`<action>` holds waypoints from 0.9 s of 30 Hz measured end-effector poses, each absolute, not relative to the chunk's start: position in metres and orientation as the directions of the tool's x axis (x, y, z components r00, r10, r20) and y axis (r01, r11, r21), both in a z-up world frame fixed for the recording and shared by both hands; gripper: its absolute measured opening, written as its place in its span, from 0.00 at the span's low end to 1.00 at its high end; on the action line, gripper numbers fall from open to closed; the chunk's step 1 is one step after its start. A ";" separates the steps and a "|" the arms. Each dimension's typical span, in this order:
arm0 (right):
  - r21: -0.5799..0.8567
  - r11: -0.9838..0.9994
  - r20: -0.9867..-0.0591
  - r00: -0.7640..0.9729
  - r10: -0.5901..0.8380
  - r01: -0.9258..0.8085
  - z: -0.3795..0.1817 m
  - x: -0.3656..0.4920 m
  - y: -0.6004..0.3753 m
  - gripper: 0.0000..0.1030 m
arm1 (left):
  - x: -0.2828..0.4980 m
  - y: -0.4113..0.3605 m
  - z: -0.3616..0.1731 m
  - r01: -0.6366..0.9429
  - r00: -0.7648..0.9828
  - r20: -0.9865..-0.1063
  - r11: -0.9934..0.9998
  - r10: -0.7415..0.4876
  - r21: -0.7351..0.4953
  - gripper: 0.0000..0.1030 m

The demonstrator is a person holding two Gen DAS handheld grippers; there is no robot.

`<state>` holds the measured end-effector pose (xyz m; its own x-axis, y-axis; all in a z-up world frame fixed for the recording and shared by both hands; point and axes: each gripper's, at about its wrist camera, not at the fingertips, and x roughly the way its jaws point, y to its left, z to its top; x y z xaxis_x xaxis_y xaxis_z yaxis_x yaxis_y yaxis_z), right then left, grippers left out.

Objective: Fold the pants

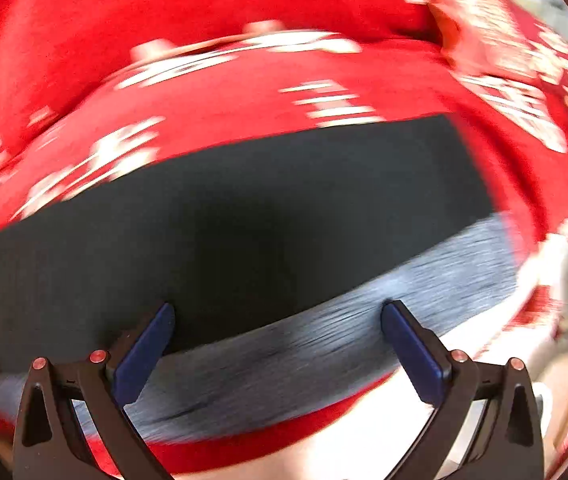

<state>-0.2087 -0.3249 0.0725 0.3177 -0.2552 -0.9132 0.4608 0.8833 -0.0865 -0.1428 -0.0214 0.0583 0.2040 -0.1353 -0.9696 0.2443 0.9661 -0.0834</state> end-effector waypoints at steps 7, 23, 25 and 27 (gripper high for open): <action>0.035 0.781 -0.902 0.356 -0.244 0.623 0.088 -0.268 -0.413 1.00 | -0.134 -0.092 0.049 0.275 0.150 -0.981 0.958 -0.122 -0.077 1.00; 0.370 0.878 -0.760 0.643 0.098 0.304 0.064 -0.266 -0.379 1.00 | -0.115 -0.166 0.055 0.201 0.206 -0.977 0.979 -0.055 -0.013 1.00; 0.382 0.874 -0.740 0.666 0.095 0.300 0.064 -0.262 -0.383 1.00 | -0.115 -0.164 0.054 0.202 0.223 -0.973 0.979 -0.062 -0.016 1.00; 0.385 0.870 -0.721 0.689 0.076 0.307 0.065 -0.258 -0.386 1.00 | -0.115 -0.163 0.054 0.205 0.222 -0.973 0.979 -0.065 -0.019 1.00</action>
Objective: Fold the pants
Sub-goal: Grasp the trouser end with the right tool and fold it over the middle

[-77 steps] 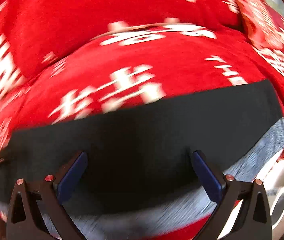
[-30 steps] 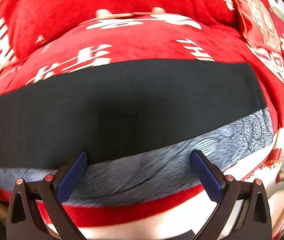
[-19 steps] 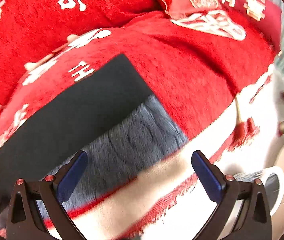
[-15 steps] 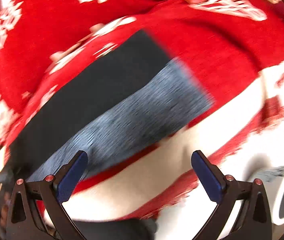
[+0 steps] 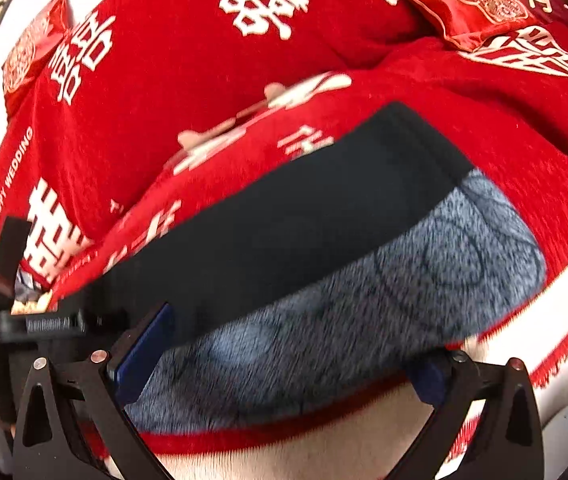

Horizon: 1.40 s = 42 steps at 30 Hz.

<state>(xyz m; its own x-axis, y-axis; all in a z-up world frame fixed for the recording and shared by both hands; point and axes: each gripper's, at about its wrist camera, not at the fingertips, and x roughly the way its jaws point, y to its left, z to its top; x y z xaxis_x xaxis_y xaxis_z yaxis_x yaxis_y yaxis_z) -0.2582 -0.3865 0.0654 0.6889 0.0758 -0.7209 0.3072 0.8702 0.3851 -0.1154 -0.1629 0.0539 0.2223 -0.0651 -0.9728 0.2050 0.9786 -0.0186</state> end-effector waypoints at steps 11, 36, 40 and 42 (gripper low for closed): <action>0.270 0.904 -0.773 0.635 -0.002 0.331 0.080 -0.239 -0.384 0.27 | -0.117 -0.163 0.054 0.208 0.232 -0.970 0.978 -0.071 -0.022 1.00; -0.256 0.964 -0.691 0.683 -0.235 0.073 0.164 -0.231 -0.258 0.24 | -0.124 -0.166 0.053 0.337 0.177 -0.977 0.940 -0.121 -0.056 1.00; -0.303 0.952 -0.679 0.693 -0.241 0.034 0.170 -0.233 -0.237 0.24 | -0.131 -0.139 0.062 0.330 0.135 -0.973 0.934 -0.186 -0.133 1.00; -0.340 0.940 -0.669 0.706 -0.233 -0.012 0.170 -0.235 -0.219 0.24 | -0.128 -0.115 0.064 0.284 0.129 -0.968 0.943 -0.217 -0.174 1.00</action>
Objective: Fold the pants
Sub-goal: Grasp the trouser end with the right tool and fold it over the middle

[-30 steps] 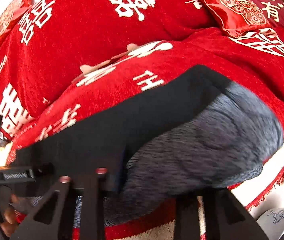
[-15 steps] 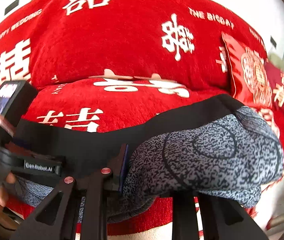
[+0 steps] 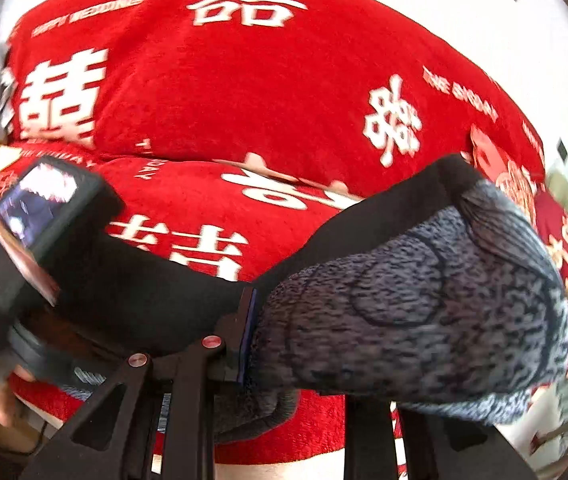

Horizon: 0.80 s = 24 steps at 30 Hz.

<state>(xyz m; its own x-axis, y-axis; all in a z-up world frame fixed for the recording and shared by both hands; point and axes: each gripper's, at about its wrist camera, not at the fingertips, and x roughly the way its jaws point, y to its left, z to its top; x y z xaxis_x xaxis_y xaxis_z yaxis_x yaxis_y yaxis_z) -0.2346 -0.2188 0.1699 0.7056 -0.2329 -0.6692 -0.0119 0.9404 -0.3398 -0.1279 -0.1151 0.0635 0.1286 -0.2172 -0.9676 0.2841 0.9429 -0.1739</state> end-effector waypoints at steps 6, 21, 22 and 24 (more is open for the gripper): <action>-0.473 0.864 -0.657 0.724 -0.212 -0.176 0.149 -0.235 -0.151 0.24 | -0.103 -0.007 0.069 0.087 0.180 -0.954 0.969 -0.242 -0.229 1.00; -0.684 0.571 -0.688 0.661 -0.300 -0.453 0.043 -0.247 -0.055 0.30 | -0.104 0.079 0.054 -0.076 0.203 -0.949 0.963 -0.239 -0.259 1.00; -0.682 0.568 -0.693 0.655 -0.300 -0.461 0.043 -0.248 -0.055 0.35 | -0.105 0.071 0.057 -0.055 0.206 -0.946 0.962 -0.251 -0.267 1.00; -0.704 0.545 -0.677 0.664 -0.319 -0.456 0.044 -0.254 -0.058 0.52 | -0.105 0.059 0.064 -0.009 0.217 -0.939 0.961 -0.268 -0.276 1.00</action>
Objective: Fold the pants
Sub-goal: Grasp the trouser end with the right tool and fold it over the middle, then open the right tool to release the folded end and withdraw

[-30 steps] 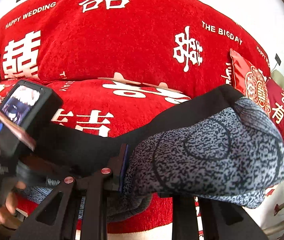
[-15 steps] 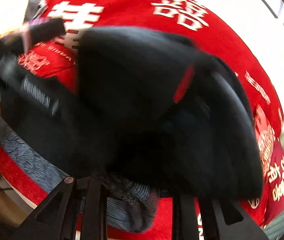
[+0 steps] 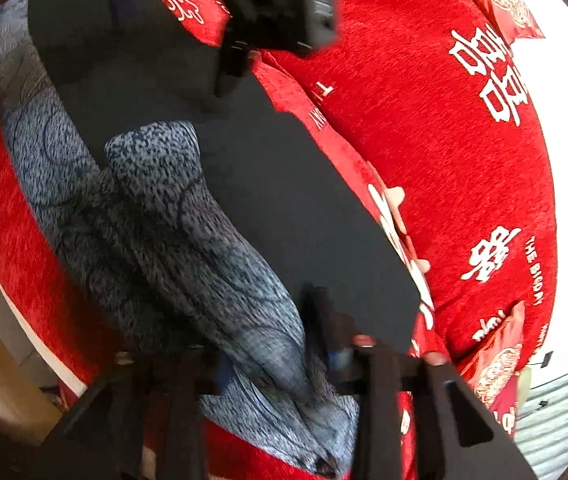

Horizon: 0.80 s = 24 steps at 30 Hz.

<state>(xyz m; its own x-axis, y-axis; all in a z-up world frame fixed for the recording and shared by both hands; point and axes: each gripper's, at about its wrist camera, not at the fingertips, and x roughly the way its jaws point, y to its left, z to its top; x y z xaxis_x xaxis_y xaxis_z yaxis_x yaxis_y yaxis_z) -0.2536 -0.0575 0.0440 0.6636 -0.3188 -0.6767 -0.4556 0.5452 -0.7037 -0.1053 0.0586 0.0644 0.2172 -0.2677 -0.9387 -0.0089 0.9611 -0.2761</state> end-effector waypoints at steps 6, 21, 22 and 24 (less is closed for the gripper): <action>-0.476 0.718 -0.810 0.572 -0.133 -0.508 0.092 -0.271 -0.076 0.76 | -0.110 0.023 0.078 0.129 0.243 -0.935 0.963 -0.260 -0.235 1.00; 0.047 0.966 -0.960 0.256 0.114 -0.255 0.079 -0.195 -0.163 0.88 | -0.130 0.009 0.050 0.180 0.202 -0.962 0.973 -0.182 -0.146 1.00; 0.058 0.966 -0.955 0.269 0.128 -0.253 0.088 -0.191 -0.162 0.88 | -0.130 0.010 0.050 0.182 0.206 -0.961 0.972 -0.186 -0.150 1.00; 0.114 0.967 -0.928 0.322 0.186 -0.230 0.110 -0.185 -0.169 0.88 | -0.131 0.012 0.049 0.181 0.205 -0.958 0.969 -0.202 -0.165 1.00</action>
<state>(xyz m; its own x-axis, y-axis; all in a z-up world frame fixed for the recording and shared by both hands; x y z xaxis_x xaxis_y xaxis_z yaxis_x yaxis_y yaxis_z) -0.1854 -0.1691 0.1098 0.3224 0.1859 -0.9282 -0.2302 0.9665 0.1136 -0.1313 0.0123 0.0486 0.2049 -0.2016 -0.9578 0.1814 0.9694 -0.1652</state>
